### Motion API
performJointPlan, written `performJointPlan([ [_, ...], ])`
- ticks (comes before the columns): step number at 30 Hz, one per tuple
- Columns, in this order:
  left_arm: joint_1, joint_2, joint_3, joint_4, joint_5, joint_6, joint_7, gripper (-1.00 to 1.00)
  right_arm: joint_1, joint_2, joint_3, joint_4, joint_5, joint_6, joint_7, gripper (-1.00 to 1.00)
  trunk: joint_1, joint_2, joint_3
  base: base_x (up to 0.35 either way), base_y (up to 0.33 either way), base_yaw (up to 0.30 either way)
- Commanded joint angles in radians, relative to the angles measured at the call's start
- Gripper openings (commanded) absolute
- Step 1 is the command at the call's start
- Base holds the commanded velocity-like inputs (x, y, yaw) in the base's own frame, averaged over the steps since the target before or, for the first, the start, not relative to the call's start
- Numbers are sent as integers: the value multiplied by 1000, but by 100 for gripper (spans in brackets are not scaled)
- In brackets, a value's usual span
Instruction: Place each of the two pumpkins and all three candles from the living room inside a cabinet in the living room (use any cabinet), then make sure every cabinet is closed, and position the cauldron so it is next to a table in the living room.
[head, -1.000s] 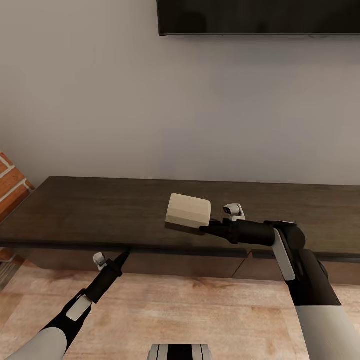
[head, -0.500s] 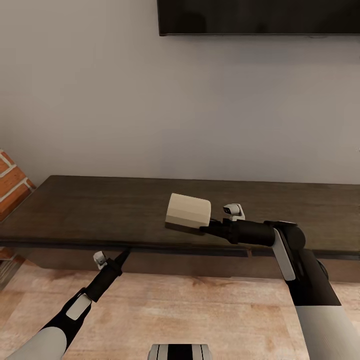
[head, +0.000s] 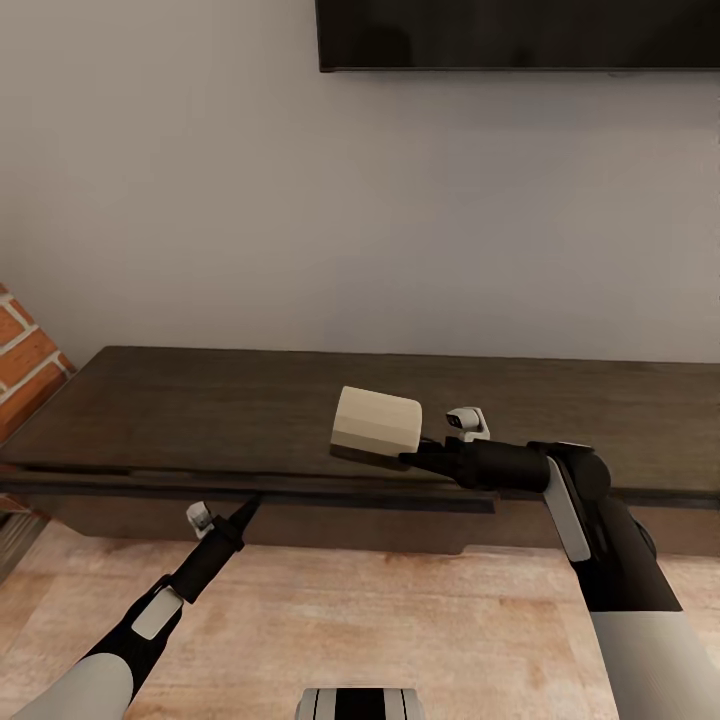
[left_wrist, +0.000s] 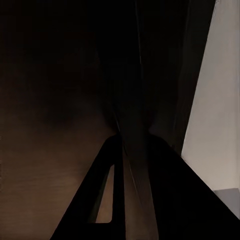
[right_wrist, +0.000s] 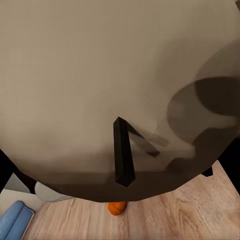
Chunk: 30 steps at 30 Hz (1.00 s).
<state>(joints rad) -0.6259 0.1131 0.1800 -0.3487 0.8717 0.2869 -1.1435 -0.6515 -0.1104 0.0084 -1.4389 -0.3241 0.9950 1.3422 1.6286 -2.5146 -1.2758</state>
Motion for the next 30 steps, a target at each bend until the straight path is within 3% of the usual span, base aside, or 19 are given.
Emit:
performJointPlan([
  [1, 0, 0, -2, 22, -2, 5, 0, -100, 0, 0, 1, 0, -4, 7, 0, -100, 0, 0, -1, -32, 0, 0],
  [30, 0, 0, -2, 22, -3, 5, 6, -100, 0, -1, 1, 0, -4, 7, 3, -100, 0, 0, -1, -59, 0, 0],
])
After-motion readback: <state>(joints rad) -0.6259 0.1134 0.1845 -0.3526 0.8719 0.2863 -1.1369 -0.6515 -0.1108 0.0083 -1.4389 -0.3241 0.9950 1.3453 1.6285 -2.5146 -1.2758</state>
